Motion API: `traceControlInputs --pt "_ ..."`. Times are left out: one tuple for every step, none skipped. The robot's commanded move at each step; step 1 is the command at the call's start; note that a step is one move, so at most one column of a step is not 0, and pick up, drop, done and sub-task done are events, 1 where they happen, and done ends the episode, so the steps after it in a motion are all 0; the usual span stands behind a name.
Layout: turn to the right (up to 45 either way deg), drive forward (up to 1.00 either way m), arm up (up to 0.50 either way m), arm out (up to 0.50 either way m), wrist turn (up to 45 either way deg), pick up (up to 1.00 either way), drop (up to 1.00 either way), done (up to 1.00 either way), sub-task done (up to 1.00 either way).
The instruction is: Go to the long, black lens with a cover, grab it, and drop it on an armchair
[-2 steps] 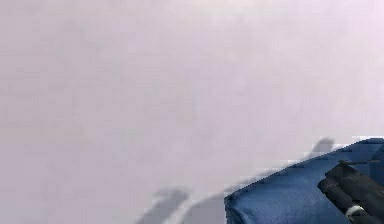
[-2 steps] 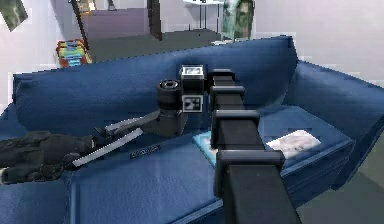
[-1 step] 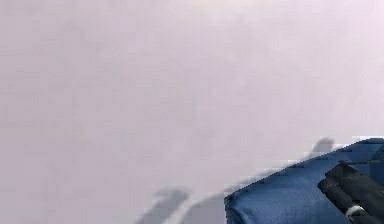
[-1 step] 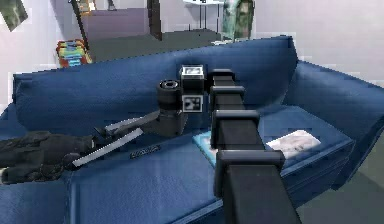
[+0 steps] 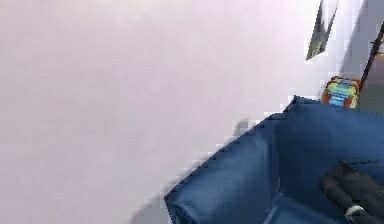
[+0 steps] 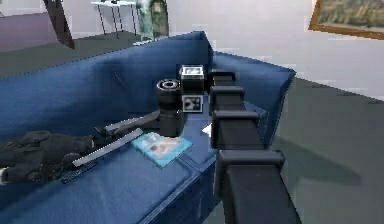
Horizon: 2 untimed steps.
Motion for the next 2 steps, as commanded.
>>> traceControlInputs --pt "45.0 0.00 0.00 0.00 0.0 0.00 0.00 0.00 0.00" --pt "45.0 0.00 0.00 0.00 0.0 0.00 0.00 0.00 0.00"
